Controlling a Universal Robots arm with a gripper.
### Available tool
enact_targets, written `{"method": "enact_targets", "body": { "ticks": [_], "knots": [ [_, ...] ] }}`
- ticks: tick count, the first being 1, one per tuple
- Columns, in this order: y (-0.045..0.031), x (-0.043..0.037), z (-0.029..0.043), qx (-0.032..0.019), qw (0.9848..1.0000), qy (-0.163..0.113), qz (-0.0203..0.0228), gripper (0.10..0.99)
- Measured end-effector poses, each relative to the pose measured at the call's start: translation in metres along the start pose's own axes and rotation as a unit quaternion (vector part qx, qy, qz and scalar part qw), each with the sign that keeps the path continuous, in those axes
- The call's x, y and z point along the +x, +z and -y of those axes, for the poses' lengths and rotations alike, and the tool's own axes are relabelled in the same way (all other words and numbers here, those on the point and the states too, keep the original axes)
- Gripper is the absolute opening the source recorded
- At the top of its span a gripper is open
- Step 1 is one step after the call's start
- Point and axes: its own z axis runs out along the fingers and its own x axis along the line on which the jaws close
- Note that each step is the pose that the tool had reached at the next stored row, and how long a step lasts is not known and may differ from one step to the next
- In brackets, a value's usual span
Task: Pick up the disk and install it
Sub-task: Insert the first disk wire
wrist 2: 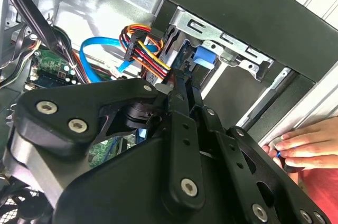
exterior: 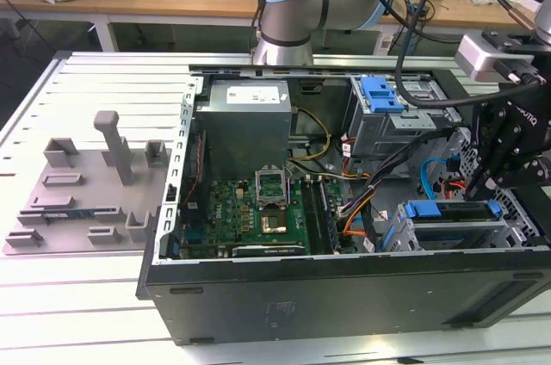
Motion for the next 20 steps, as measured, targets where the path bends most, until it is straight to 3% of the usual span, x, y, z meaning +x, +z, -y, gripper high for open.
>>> {"method": "enact_targets", "body": {
  "ticks": [20],
  "knots": [
    [0.0055,0.001,0.0001,0.0,1.0,0.0,0.0,0.169]
  ]
}}
